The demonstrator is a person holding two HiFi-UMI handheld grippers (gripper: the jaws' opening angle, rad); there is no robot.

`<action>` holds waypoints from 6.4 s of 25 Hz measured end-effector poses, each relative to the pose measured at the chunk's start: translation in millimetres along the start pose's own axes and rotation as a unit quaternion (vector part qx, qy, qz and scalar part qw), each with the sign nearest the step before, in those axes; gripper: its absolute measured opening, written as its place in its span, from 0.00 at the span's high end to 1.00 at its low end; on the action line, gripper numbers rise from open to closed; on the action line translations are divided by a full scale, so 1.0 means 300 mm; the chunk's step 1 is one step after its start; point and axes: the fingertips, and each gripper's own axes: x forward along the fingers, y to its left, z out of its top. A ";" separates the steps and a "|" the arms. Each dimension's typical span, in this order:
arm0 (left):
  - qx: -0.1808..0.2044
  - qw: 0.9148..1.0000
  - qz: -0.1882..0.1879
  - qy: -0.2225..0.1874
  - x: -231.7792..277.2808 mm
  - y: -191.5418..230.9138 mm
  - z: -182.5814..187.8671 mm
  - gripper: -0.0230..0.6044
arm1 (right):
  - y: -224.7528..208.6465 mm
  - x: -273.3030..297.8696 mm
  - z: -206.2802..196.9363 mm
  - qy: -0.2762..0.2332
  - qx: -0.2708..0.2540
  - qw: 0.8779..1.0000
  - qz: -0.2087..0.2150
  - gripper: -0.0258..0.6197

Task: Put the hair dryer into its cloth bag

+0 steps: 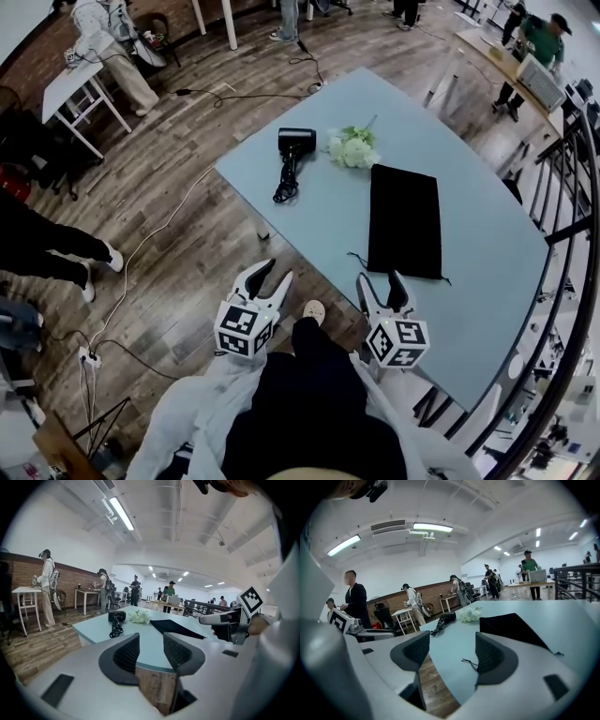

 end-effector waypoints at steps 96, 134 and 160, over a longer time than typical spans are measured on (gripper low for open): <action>-0.052 0.990 0.101 0.079 0.440 1.063 0.119 0.69 | 0.255 1.372 -0.025 0.196 -0.029 0.980 -0.007 0.39; -0.029 0.996 0.075 0.041 0.379 1.035 0.146 0.69 | 0.302 1.220 0.049 0.152 -0.043 0.987 -0.004 0.63; 0.051 0.986 -0.144 0.058 0.651 0.224 0.165 0.69 | -0.245 0.431 0.119 0.067 0.046 0.982 -0.168 0.64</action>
